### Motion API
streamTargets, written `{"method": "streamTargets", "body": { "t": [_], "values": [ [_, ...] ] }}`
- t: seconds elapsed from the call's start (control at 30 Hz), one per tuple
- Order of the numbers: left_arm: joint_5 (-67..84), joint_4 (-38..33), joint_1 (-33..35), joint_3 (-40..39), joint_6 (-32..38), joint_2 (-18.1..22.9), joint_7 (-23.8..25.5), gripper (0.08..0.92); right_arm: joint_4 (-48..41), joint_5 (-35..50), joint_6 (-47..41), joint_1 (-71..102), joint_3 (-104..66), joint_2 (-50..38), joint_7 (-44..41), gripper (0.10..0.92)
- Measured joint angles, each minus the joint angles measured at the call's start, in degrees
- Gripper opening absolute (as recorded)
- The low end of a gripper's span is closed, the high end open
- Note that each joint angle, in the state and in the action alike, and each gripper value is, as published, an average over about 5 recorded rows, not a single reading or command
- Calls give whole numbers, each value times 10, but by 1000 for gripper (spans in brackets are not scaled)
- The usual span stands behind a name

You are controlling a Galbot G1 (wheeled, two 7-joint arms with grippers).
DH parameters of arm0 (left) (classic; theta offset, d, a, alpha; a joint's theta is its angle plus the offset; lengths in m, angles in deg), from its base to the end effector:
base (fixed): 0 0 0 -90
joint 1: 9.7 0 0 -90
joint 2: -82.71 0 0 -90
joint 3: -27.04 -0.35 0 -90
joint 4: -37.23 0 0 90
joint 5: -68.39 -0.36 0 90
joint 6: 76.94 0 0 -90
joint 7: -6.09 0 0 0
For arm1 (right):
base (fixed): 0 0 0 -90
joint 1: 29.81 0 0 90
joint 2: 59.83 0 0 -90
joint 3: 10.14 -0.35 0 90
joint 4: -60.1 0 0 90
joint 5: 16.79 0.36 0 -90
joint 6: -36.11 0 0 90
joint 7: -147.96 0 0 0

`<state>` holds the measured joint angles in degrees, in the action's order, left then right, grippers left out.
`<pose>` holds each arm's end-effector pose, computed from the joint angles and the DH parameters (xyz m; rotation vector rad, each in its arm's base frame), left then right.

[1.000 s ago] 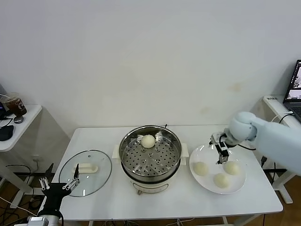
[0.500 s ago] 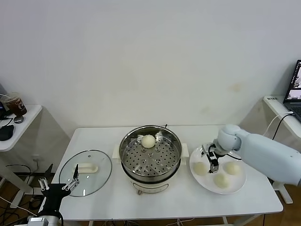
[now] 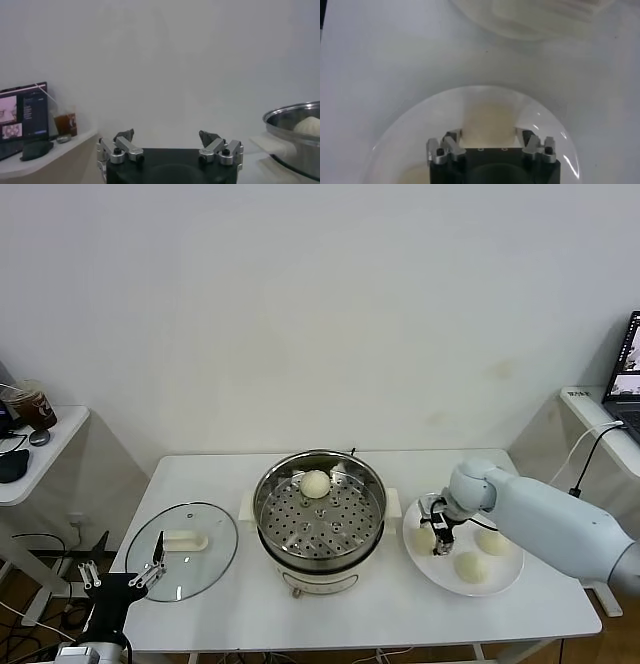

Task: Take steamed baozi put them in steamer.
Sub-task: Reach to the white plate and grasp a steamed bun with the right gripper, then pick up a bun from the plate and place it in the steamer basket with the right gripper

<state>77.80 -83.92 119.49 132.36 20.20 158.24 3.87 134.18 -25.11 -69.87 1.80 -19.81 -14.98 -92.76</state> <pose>0.1429 0.1197 -0.2949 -0.1665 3.0921 0.3085 0.5061 -0.0775 -0.2432 1.3460 -1.2804 1.4275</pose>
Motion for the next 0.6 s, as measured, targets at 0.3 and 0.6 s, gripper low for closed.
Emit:
{"method": "streamTargets", "body": {
  "t": [0.3,0.6],
  "values": [
    [2,-7,3,2,0,-1,0,823,22,18,-3,-34,4,-27,-11,493],
    [6,-9,-7,-8,-3,-8,0,823,93,110,-40,-193,81,-74,-16,492]
  ]
}}
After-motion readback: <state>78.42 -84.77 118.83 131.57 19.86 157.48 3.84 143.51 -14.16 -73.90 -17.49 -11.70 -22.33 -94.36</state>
